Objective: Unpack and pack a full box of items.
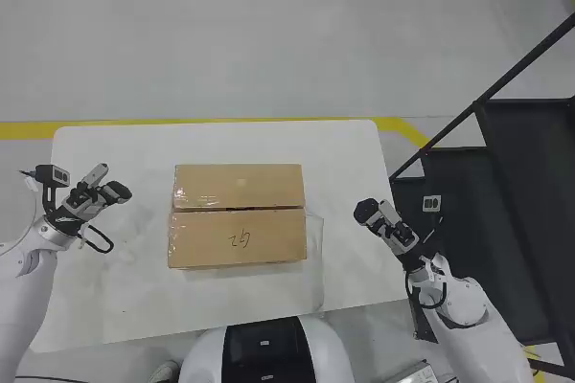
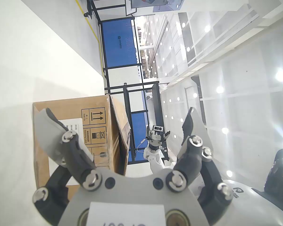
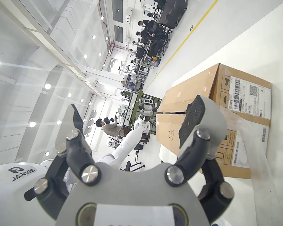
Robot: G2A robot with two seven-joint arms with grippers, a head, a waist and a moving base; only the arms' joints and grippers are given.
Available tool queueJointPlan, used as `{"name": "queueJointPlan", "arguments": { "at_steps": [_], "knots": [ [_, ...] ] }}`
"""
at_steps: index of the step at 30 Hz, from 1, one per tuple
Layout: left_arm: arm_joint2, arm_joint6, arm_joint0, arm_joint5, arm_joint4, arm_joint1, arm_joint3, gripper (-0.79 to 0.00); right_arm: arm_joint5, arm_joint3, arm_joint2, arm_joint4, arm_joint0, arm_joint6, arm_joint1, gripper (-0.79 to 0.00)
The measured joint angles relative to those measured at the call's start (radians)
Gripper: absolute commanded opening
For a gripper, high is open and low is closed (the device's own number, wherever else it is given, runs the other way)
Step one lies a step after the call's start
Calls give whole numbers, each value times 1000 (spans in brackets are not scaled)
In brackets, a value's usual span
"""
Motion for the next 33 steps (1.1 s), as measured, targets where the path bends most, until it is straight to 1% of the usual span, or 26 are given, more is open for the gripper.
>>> {"name": "queueJointPlan", "arguments": {
  "at_steps": [10,14,19,22,26,33],
  "knots": [
    [0,0,0,0,0,0,0,0,1,1,-1,-1,1,1,0,0],
    [0,0,0,0,0,0,0,0,55,35,-53,-38,54,19,-3,0],
    [0,0,0,0,0,0,0,0,81,127,-133,-83,147,75,-9,0],
    [0,0,0,0,0,0,0,0,82,171,-178,-108,190,86,-15,0],
    [0,0,0,0,0,0,0,0,73,216,-237,-138,233,77,-23,0],
    [0,0,0,0,0,0,0,0,64,276,-294,-158,284,31,-37,0]
  ]
}}
